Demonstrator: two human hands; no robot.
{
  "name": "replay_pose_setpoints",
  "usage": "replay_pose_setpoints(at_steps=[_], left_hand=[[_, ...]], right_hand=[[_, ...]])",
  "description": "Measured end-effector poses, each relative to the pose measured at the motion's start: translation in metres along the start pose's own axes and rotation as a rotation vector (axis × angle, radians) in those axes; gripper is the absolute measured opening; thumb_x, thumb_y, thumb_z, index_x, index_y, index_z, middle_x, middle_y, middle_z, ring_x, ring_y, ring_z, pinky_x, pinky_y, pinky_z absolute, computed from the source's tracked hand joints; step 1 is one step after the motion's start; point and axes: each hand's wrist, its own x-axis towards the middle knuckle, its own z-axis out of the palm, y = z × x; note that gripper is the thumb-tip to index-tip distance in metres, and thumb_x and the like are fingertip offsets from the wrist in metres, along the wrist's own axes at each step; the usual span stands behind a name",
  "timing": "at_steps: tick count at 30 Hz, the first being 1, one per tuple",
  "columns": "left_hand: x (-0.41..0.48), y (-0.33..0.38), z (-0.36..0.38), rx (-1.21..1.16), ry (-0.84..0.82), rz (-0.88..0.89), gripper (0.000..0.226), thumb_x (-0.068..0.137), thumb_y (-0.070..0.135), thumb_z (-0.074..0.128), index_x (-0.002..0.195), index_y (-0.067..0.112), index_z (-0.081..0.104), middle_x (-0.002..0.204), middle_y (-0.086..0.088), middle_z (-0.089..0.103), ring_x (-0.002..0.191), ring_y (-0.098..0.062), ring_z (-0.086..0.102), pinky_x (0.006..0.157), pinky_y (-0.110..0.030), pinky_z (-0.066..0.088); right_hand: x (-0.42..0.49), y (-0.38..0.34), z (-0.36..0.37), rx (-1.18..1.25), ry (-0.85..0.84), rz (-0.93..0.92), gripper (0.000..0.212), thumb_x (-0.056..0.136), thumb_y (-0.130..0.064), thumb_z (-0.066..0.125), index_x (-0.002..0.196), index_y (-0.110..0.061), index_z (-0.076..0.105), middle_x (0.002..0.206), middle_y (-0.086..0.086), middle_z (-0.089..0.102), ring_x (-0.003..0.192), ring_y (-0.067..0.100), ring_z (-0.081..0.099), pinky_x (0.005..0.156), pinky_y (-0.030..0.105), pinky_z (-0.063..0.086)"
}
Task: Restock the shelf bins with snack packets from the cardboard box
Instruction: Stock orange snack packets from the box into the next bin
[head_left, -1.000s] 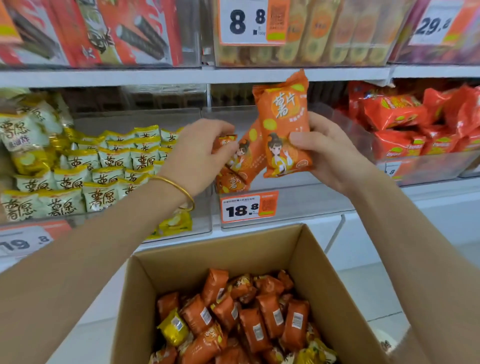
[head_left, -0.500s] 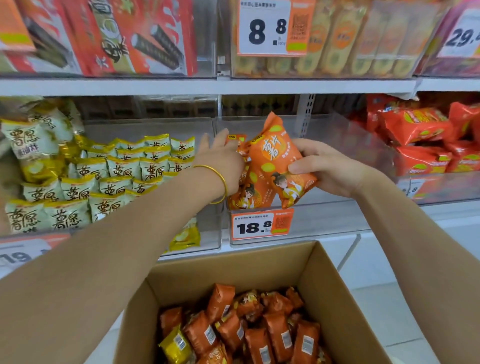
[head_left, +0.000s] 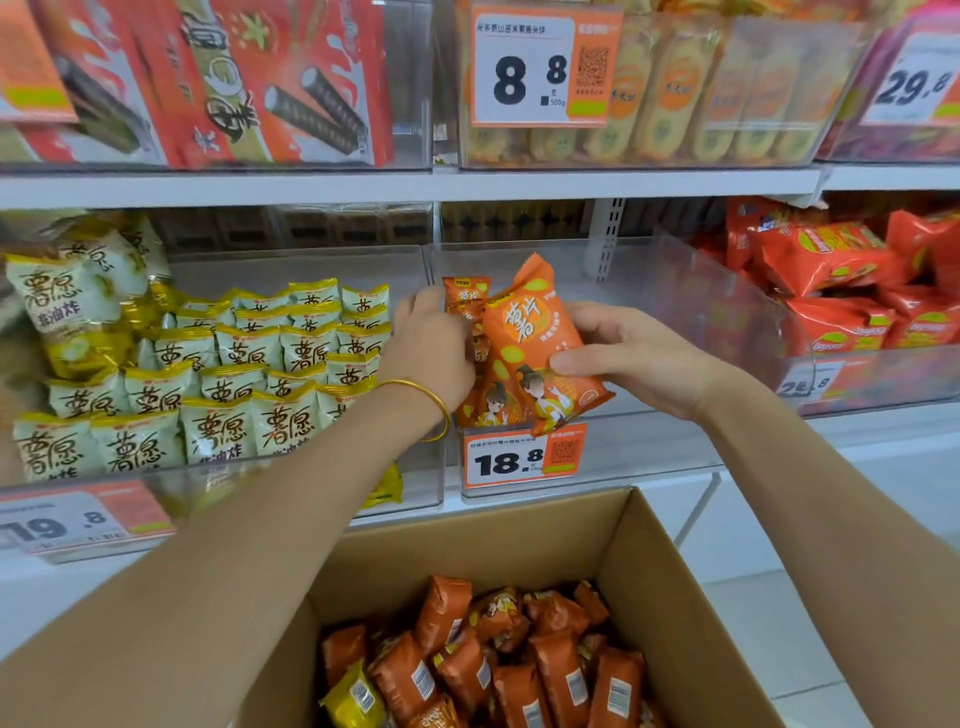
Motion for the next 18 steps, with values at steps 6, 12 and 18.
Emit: replay_pose_setpoints(at_steps=[6, 12, 18], left_hand=[[-0.005, 0.002, 0.004, -0.453, 0.111, -0.139, 0.034, 0.081, 0.0, 0.063, 0.115, 0.004, 0.061, 0.126, -0.016, 0.052, 0.118, -0.034, 0.047, 0.094, -0.047, 0.044], [-0.002, 0.001, 0.012, -0.457, 0.115, -0.204, 0.048, 0.075, -0.003, 0.065, 0.118, 0.015, 0.056, 0.126, -0.009, 0.054, 0.112, -0.028, 0.053, 0.093, -0.042, 0.047], [0.003, -0.002, 0.01, -0.332, 0.053, -0.056, 0.01, 0.084, 0.001, 0.058, 0.076, 0.002, 0.064, 0.111, -0.02, 0.053, 0.105, -0.039, 0.053, 0.083, -0.046, 0.048]], right_hand=[[0.003, -0.013, 0.014, -0.229, -0.04, -0.002, 0.053, 0.069, -0.027, 0.08, 0.116, -0.011, 0.065, 0.125, -0.006, 0.063, 0.115, 0.01, 0.059, 0.105, 0.036, 0.044], [0.002, -0.012, 0.017, -0.154, -0.085, 0.077, 0.048, 0.069, -0.023, 0.079, 0.113, -0.012, 0.063, 0.117, 0.008, 0.068, 0.108, 0.024, 0.065, 0.099, 0.04, 0.049], [0.002, -0.003, 0.013, -0.014, -0.092, 0.104, 0.045, 0.07, -0.019, 0.068, 0.114, -0.013, 0.062, 0.108, 0.002, 0.071, 0.098, 0.017, 0.068, 0.085, 0.029, 0.055]])
